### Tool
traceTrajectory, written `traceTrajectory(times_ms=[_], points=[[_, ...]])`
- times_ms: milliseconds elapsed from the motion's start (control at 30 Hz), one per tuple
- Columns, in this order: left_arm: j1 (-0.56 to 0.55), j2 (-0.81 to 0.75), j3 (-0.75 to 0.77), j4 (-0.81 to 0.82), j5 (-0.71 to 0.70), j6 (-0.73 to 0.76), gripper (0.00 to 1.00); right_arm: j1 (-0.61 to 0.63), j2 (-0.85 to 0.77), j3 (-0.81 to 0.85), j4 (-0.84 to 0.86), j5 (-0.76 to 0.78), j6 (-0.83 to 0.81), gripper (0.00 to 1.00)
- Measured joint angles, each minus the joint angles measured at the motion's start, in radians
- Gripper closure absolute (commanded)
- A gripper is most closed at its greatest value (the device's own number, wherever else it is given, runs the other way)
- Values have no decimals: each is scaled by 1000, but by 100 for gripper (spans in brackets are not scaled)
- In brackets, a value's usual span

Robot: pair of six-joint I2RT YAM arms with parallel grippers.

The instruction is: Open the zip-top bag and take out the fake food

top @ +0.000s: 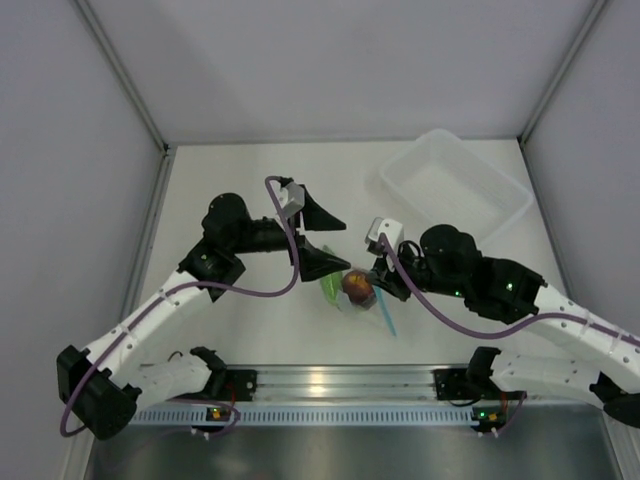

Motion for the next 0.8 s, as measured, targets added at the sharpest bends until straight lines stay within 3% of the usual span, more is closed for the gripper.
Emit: traceTrajectory(times_ms=[367, 533, 567, 667, 800], points=[[-77, 75, 0, 24, 29, 55, 6, 4, 30, 101, -42, -76, -61, 100], [-89, 109, 0, 32, 61, 76, 26, 6, 55, 151, -64, -93, -83, 100], [-89, 117, 0, 32, 76, 79, 39, 7, 59, 157, -67, -95, -88, 100], [-89, 138, -1, 36, 122, 81, 57, 7, 70, 169, -83, -85, -102, 100], [-96, 143, -7, 37, 156, 81, 71, 8, 71, 169, -98, -72, -117, 100]])
